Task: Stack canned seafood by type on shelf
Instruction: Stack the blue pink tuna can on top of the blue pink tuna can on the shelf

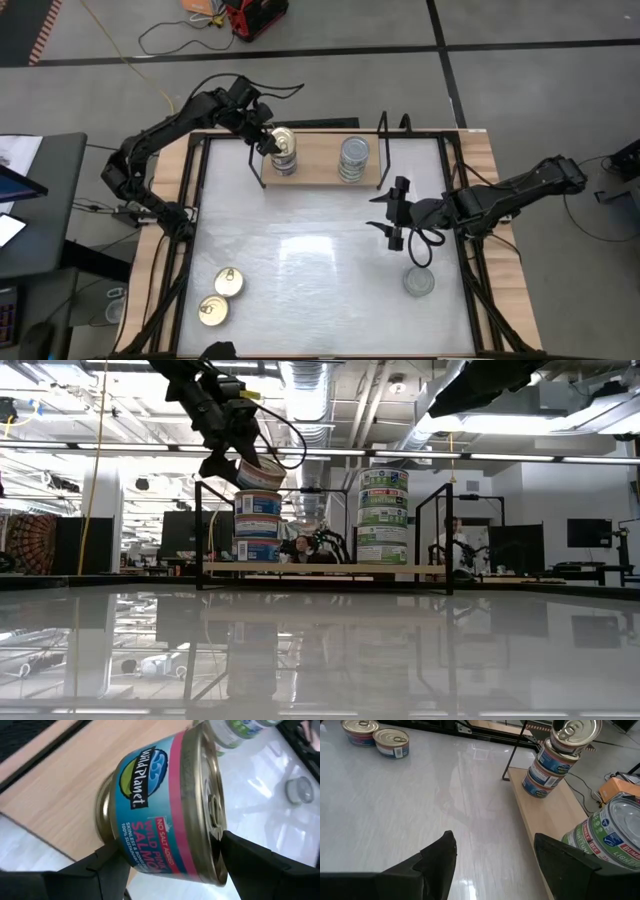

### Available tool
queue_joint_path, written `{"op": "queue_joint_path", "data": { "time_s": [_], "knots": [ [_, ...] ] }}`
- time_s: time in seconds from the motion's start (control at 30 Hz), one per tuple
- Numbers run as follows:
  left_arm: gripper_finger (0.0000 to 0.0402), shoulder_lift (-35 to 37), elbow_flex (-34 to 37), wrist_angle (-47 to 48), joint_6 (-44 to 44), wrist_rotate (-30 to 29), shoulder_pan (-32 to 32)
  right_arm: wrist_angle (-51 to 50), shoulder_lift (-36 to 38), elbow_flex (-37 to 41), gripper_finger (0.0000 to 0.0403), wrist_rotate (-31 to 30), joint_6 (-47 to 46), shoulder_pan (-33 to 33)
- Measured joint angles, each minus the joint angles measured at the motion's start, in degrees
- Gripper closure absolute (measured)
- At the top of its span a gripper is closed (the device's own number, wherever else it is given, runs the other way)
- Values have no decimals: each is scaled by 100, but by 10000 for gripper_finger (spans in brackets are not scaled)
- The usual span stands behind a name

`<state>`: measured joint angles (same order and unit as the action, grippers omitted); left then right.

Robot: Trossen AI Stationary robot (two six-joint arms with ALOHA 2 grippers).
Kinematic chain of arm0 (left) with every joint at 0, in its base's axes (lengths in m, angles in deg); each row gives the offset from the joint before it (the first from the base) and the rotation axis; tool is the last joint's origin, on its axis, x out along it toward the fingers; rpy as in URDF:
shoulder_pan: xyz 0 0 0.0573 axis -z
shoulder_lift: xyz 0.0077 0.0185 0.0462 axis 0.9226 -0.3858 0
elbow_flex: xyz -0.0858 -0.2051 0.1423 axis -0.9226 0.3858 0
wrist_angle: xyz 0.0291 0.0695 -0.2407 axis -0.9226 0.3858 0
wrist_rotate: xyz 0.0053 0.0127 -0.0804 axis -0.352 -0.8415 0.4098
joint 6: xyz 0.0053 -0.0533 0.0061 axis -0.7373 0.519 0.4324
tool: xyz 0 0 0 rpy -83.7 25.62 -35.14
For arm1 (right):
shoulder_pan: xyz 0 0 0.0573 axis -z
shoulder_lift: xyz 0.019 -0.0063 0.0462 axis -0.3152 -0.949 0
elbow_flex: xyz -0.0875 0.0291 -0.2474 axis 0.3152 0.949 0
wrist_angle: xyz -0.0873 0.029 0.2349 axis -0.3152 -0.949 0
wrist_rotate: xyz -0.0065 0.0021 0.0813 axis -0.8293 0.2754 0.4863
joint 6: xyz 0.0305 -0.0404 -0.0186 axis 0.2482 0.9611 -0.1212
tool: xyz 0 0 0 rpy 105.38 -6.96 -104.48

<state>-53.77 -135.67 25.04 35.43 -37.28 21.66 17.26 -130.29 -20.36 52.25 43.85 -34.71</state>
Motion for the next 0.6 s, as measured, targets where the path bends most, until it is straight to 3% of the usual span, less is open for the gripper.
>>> {"op": "queue_joint_path", "data": {
  "time_s": [0.27,0.6],
  "knots": [
    [108,0,0,-58,12,145,-61,2,0,0,111,0,-2,0],
    [64,0,0,-83,11,182,-70,4,0,-2,111,0,-4,0]
  ]
}}
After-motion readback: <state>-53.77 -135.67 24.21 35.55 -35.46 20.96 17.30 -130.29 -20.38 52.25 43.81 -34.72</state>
